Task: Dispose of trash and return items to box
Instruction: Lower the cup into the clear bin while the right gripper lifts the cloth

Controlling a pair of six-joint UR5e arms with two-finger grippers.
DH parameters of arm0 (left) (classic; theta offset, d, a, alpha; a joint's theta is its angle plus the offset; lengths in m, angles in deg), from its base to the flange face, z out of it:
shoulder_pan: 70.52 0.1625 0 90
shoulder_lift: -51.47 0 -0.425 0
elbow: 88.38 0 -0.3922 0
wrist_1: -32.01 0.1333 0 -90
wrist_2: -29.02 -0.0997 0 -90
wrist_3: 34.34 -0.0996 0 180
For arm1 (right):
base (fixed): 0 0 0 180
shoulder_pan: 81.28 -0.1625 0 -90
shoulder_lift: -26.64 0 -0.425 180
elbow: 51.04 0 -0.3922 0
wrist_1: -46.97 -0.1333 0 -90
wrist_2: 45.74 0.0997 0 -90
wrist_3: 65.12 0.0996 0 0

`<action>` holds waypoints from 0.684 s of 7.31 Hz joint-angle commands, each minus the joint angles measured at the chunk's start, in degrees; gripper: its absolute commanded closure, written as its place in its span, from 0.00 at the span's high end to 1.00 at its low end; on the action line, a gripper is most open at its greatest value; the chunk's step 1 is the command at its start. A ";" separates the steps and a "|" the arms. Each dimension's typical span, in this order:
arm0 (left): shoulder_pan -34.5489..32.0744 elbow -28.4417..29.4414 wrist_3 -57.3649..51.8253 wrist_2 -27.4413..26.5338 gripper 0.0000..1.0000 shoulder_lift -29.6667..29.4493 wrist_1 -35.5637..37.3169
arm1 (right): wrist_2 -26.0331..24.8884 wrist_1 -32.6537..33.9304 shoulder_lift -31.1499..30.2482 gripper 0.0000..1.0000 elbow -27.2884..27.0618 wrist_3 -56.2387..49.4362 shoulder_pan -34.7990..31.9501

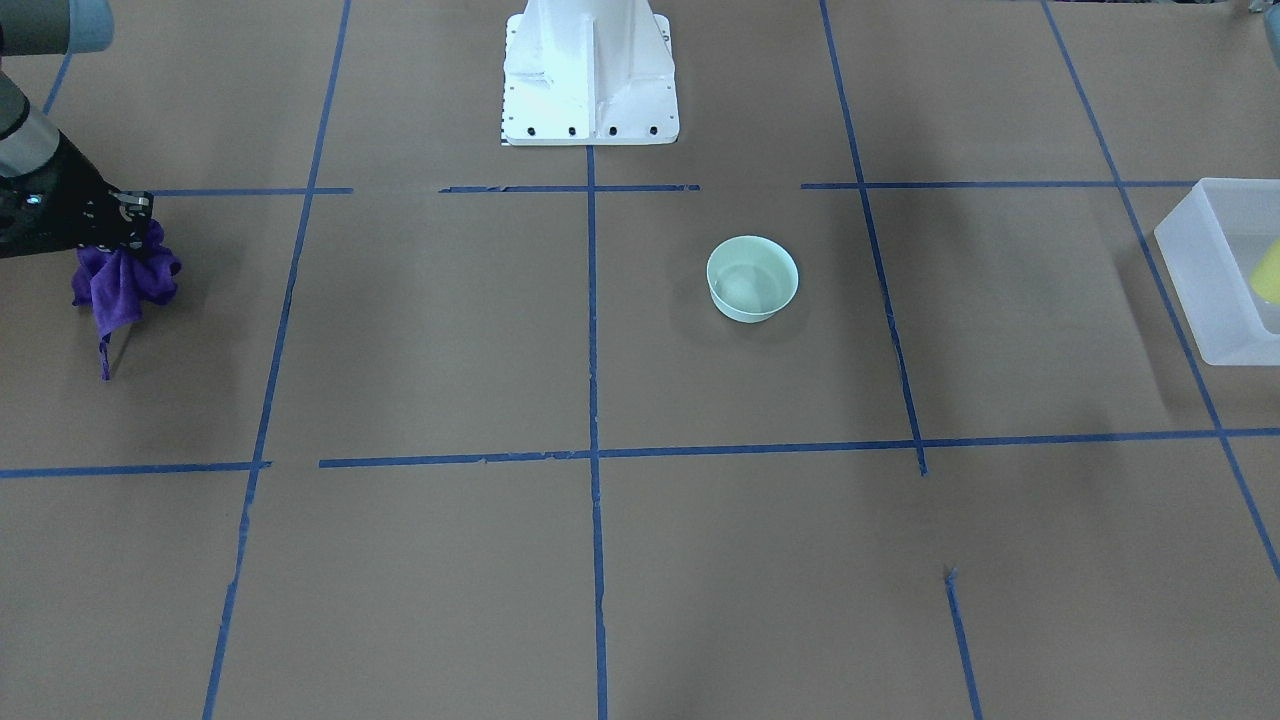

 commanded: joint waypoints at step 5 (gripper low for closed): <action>-5.07 12.68 -13.75 0.17 0.00 2.86 -0.36 | 10.22 10.26 2.53 0.00 -7.62 -2.27 -16.95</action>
